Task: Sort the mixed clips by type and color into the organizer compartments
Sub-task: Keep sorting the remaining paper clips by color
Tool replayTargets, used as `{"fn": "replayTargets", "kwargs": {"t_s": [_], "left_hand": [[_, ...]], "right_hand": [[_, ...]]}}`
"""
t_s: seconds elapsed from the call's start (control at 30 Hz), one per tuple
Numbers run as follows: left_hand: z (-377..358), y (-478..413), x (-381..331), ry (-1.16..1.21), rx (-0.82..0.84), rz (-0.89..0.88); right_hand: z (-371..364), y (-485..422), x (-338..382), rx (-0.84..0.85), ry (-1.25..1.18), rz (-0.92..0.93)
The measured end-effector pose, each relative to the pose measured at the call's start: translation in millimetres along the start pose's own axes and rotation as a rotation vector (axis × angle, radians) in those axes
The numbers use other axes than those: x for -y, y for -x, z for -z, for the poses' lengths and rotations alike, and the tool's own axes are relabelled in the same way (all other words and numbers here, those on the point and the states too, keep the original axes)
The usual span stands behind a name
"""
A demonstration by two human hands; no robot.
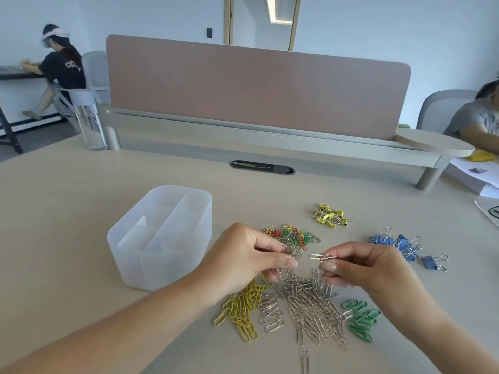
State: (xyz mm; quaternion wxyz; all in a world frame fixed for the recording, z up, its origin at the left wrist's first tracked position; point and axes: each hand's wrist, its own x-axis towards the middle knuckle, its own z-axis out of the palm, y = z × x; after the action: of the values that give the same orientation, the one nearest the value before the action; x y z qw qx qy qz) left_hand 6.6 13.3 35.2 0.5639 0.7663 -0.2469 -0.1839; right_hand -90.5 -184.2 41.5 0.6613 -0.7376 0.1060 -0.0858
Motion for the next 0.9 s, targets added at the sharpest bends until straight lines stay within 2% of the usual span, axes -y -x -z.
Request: {"fn": "replayTargets", "kwargs": {"t_s": [0.23,0.43,0.67,0.9], "left_hand": [[10.1,1.1,-9.5,-0.009,0.005,-0.042],[37.2,7.5,-26.5,-0.026,0.019,-0.106],[119.5,9.6,-40.8,-0.062,-0.141,-0.11],[193.5,21.8,-25.2,-0.141,-0.346,0.002]], "right_hand": [[1.1,1.6,9.4,-0.011,0.023,-0.053],[-19.7,-5.1,33.6,0.02,-0.11,-0.004],[-65.7,-35.9,63.8,0.105,-0.106,0.108],[-139.7,-70.5,80.1,0.283,-0.064,0.066]]}}
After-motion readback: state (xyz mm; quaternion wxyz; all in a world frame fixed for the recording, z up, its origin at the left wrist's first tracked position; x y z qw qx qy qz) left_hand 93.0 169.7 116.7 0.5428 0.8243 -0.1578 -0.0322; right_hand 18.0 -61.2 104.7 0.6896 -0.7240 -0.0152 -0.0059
